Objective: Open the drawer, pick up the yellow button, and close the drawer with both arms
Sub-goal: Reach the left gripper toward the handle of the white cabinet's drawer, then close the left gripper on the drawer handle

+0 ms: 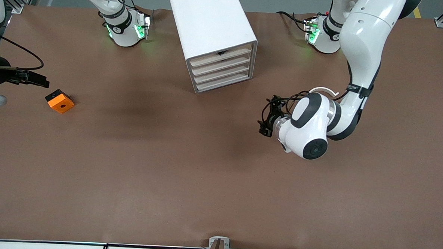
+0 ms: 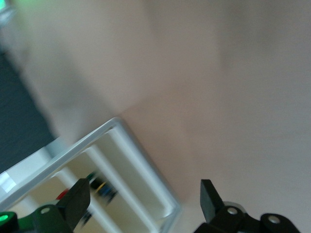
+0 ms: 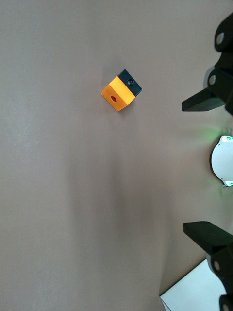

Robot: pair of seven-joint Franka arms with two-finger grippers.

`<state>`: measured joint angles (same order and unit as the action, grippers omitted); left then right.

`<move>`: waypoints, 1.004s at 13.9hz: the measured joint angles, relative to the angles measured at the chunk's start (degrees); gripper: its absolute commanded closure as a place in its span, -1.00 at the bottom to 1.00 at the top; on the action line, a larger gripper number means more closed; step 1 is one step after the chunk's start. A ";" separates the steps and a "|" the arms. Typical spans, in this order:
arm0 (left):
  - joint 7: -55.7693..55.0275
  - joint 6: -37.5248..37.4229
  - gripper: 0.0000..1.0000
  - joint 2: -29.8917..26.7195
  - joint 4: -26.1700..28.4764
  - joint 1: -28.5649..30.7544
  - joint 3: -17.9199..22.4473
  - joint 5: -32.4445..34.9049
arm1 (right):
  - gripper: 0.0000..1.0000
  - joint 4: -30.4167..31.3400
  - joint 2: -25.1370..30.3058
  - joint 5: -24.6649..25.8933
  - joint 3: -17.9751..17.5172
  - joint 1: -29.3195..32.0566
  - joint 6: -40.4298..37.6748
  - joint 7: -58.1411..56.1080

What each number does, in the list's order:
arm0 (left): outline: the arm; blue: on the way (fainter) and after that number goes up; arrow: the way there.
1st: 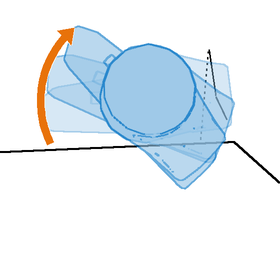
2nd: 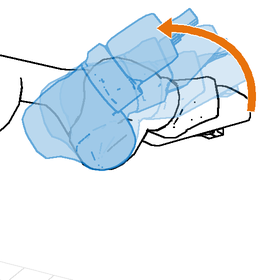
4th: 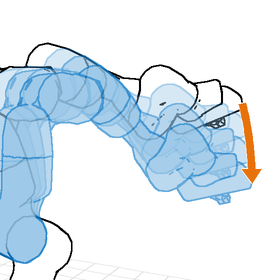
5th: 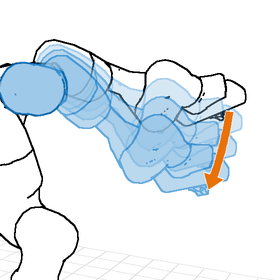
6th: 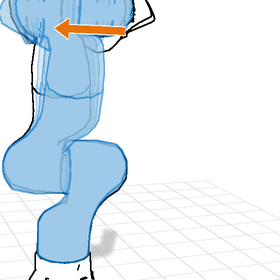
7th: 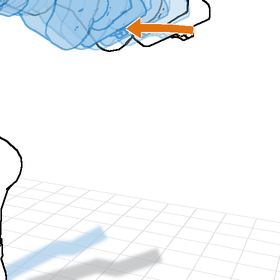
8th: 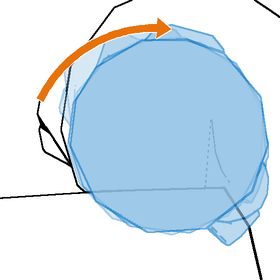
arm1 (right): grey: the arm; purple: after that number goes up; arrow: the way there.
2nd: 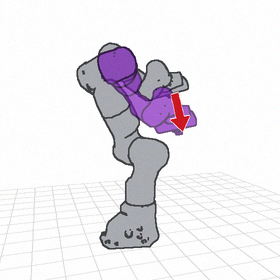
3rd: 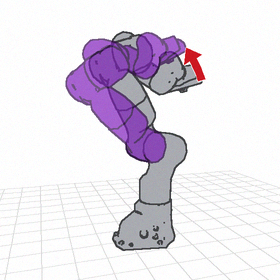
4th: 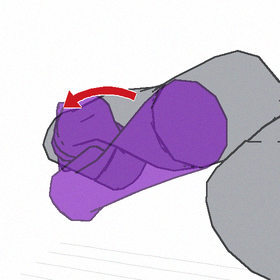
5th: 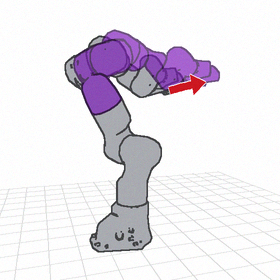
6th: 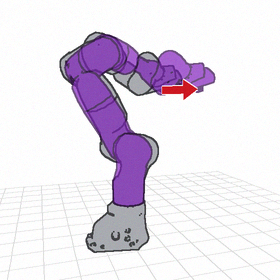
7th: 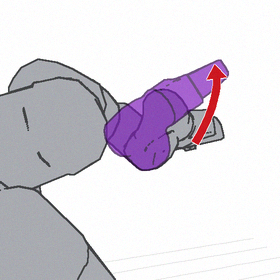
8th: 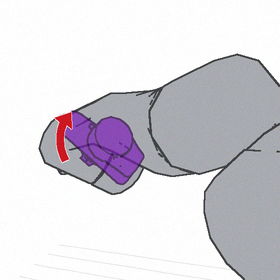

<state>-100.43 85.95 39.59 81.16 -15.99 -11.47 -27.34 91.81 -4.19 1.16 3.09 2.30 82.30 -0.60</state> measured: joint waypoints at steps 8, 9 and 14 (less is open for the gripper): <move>-16.02 -15.31 -1.00 5.43 -0.12 -3.64 -0.49 -11.88 | -1.00 -0.60 0.00 -0.01 -0.29 -0.29 -0.21 0.04; -17.18 -16.14 -1.00 6.11 -0.12 -4.46 -0.52 -12.57 | -1.00 -0.61 0.00 -0.02 -0.34 -0.36 -0.35 0.34; -19.82 -21.42 -0.28 8.05 -0.12 -8.07 -0.64 -16.30 | -1.00 -0.64 0.00 -0.03 -0.80 -2.42 -1.12 7.38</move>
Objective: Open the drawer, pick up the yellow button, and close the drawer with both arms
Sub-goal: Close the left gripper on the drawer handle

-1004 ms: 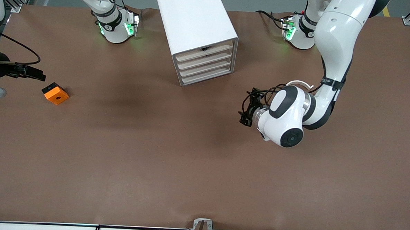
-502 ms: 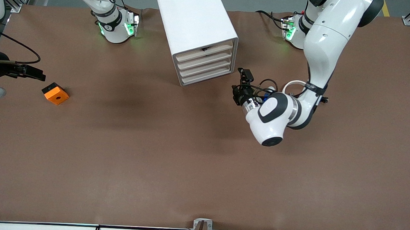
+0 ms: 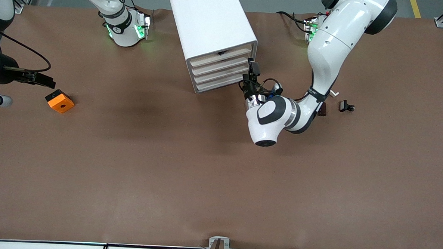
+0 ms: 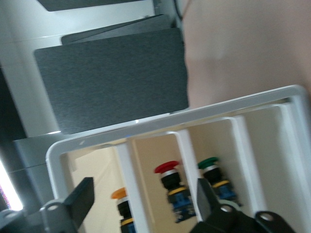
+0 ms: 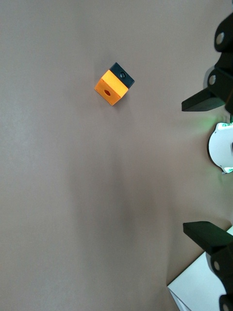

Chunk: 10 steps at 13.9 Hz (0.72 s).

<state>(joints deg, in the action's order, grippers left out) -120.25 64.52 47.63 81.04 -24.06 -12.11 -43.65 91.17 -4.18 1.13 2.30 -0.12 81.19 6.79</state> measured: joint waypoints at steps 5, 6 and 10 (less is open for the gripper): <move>-2.55 -2.64 -0.08 0.51 0.01 0.23 0.02 -3.49 | -1.00 0.00 0.00 0.00 -0.09 -0.31 -0.38 0.84; -2.77 -2.67 -0.08 0.80 0.02 0.25 0.02 -3.49 | -1.00 0.00 0.00 0.00 -0.09 -0.31 -0.50 0.88; -3.74 -2.69 -0.08 2.00 0.09 0.19 0.03 -3.57 | -1.00 0.00 0.00 0.00 -0.09 -0.31 -0.66 0.93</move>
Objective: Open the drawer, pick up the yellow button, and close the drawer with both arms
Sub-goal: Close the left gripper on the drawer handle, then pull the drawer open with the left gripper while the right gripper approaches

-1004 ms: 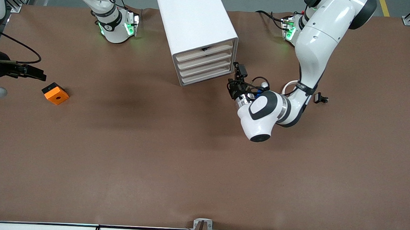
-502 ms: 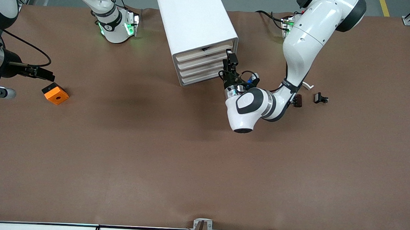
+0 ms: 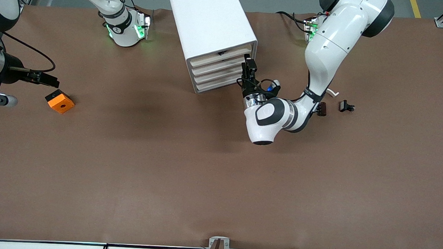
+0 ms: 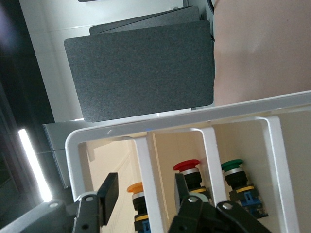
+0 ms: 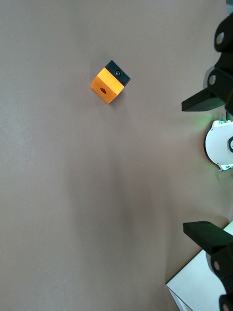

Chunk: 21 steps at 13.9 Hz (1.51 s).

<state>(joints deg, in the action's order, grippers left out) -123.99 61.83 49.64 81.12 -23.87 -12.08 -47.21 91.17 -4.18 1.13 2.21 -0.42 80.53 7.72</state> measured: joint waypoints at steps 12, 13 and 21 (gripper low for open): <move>-2.38 -0.56 0.21 0.29 2.43 -3.74 -0.15 -0.49 | -1.00 0.00 0.00 0.00 0.09 0.01 -0.22 0.22; -2.38 -0.57 0.35 0.29 2.54 -4.16 -0.19 -0.50 | -1.00 0.00 0.00 0.00 0.09 0.00 -0.24 0.22; -4.27 -1.12 1.00 0.19 2.60 -5.53 -0.34 -1.53 | -1.00 0.00 0.00 0.00 0.09 0.00 -0.28 0.25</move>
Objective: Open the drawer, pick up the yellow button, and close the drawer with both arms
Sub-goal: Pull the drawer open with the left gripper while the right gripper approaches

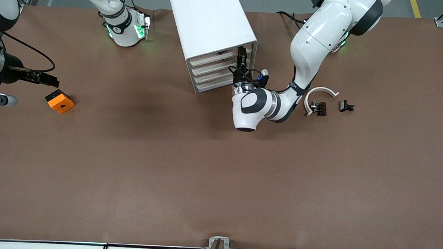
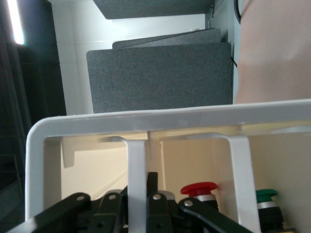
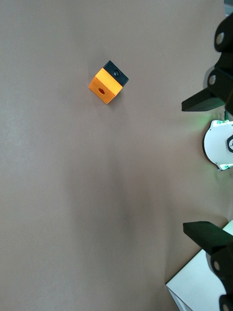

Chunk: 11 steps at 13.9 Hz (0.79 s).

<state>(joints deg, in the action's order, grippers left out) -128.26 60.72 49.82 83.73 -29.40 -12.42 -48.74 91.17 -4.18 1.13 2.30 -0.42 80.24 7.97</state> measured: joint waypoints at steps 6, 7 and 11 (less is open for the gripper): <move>-0.07 0.07 1.00 0.00 0.00 0.11 0.01 -0.02 | -1.00 0.00 0.00 -0.93 -0.09 -0.02 -0.22 2.63; -0.07 0.09 1.00 0.00 -0.02 0.28 0.02 -0.04 | -1.00 0.00 0.00 -0.98 -0.15 -0.10 -0.31 2.97; -0.16 0.06 1.00 -0.02 -0.38 2.50 0.26 -0.04 | -1.00 0.00 0.00 -1.03 -0.21 -0.96 -0.37 4.95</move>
<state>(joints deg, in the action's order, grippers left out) -128.42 60.77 49.80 83.34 -26.90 -12.17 -48.78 91.17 -4.18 0.10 2.09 -1.38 79.88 12.92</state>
